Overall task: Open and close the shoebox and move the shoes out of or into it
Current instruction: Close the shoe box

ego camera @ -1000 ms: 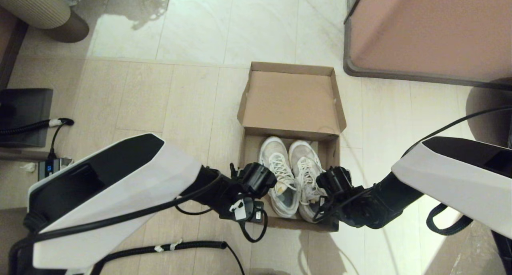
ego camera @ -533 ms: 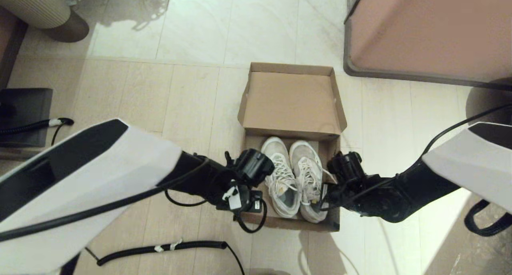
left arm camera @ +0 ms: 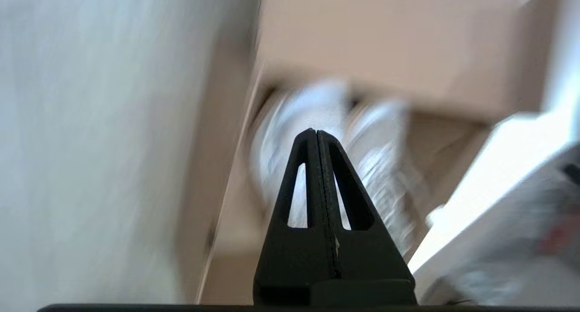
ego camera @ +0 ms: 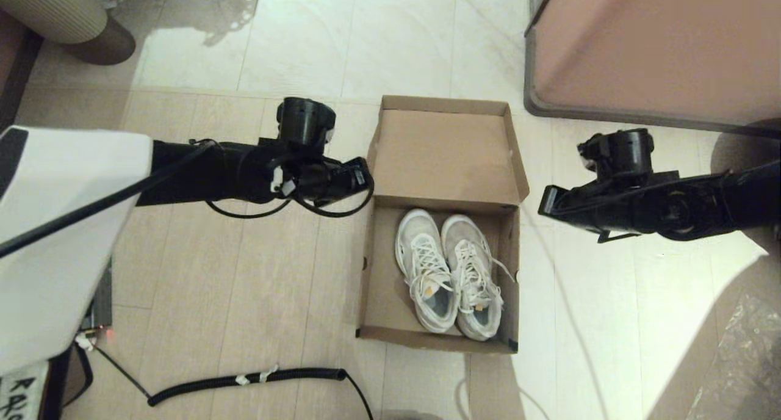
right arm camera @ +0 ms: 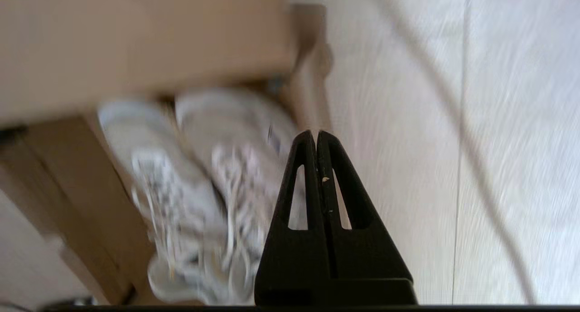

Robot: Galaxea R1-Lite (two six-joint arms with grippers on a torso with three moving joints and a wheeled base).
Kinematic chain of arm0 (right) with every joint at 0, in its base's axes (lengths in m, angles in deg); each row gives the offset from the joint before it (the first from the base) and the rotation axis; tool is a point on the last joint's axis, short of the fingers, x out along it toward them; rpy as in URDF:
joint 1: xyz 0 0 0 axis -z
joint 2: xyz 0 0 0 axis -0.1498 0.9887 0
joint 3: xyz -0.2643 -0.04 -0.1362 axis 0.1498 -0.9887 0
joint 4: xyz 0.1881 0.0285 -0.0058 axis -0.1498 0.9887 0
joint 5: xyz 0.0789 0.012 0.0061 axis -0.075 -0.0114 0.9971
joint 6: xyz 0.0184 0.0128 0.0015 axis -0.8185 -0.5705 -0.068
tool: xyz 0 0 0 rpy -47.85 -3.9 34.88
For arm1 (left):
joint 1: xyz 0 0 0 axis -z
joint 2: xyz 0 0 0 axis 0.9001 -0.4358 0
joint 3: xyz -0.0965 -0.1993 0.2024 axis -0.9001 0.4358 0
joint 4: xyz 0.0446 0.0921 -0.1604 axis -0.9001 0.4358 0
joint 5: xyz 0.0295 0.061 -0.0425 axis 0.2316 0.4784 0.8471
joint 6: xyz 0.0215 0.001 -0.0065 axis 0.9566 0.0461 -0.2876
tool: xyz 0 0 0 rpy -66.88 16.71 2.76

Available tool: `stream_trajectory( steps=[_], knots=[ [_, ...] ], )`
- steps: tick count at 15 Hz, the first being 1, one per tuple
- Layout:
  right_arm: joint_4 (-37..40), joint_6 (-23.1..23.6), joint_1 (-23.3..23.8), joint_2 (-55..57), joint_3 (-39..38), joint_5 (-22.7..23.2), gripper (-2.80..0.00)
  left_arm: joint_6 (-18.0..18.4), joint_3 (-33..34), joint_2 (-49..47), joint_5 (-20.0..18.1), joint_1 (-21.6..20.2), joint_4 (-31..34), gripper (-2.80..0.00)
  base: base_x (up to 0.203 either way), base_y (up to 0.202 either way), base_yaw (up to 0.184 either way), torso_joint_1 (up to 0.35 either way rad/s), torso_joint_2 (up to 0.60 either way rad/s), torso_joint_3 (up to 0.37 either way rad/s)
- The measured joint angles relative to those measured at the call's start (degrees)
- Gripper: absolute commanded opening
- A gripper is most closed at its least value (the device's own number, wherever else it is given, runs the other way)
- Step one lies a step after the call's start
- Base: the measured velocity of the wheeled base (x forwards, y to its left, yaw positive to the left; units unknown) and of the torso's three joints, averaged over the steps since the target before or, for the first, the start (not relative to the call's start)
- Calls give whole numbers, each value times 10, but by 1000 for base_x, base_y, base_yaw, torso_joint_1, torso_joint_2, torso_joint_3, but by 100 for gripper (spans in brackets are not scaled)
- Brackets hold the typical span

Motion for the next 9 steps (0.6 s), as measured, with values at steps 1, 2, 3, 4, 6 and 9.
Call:
stream_trajectory(
  steps=[1, 2, 3, 4, 6, 9],
  knots=[
    [19, -1, 18, 15, 39, 14, -280, 0, -15, -19, -37, -16, -36, -280, 0, 0, 0, 0, 0, 0],
    [34, -4, 36, 39, 78, 22, -280, 1, -24, -41, -65, -29, -76, -280, 0, 0, 0, 0, 0, 0],
    [42, -11, 53, 66, 116, 25, -280, 1, -29, -63, -71, -37, -120, -280, 0, 0, 0, 0, 0, 0],
    [44, -26, 66, 94, 156, 26, -280, 1, -31, -84, -61, -41, -166, -280, 0, 0, 0, 0, 0, 0],
    [44, -77, 85, 150, 236, 27, -280, 2, -33, -119, -29, -46, -256, -280, 0, 0, 0, 0, 0, 0],
    [41, -176, 105, 235, 328, 30, -280, 2, -33, -146, 1, -42, -302, -280, 0, 0, 0, 0, 0, 0]
  ],
)
